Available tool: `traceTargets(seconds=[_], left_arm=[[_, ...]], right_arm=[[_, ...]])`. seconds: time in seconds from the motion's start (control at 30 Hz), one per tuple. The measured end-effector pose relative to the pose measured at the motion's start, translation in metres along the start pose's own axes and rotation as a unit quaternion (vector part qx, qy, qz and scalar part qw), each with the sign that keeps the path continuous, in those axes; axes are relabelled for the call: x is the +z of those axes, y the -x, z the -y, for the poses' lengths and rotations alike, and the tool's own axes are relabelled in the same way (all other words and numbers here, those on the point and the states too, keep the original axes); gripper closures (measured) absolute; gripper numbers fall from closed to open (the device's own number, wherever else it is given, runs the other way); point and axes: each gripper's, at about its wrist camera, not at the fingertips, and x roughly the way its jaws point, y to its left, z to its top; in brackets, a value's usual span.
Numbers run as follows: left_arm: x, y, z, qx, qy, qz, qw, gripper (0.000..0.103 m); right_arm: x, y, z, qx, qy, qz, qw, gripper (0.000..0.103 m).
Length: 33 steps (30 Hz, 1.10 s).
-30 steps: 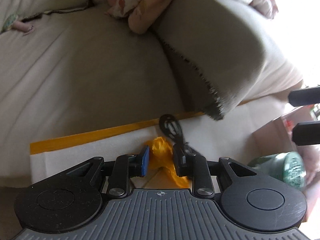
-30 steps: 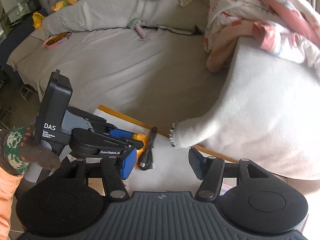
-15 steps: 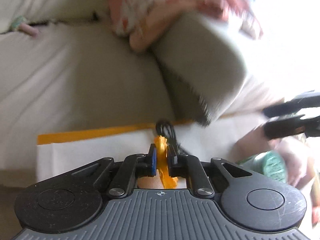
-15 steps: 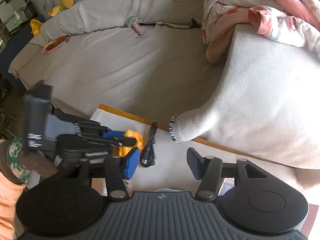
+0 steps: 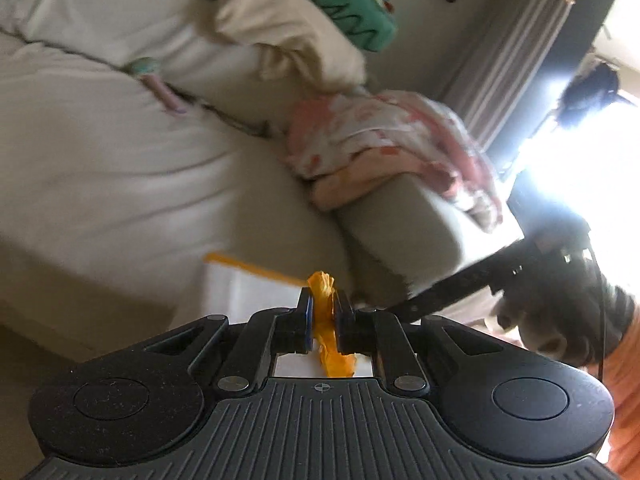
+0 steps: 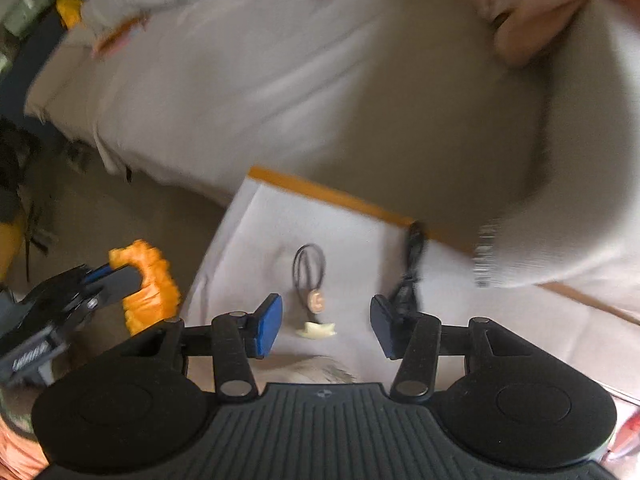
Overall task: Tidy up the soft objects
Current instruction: 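Grasp the orange flower with the left gripper, then grasp the black cable with the right gripper, then carry flower and cable over the pink box and open both grippers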
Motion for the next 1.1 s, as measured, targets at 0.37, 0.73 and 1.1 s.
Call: traceTargets(seconds=[0.37,0.73,1.1], left_arm=[[-0.027,0.019,-0.019,0.026,0.011,-0.021,0.9994,0.091],[0.019,0.099,0.084,0.007,-0.077,0.073,0.9943,0.091],[0.021,0.047,0.274,-0.158,-0.119,0.036,0.9796,0.090]], right_arm=[[0.019,-0.056,-0.054,-0.089,0.089,-0.057,0.990,0.093],[-0.075,0.177,-0.076,0.001,0.136,0.192,0.972,0.093],[-0.236,0.314,0.031,-0.054,0.077,0.334,0.938,0.093]])
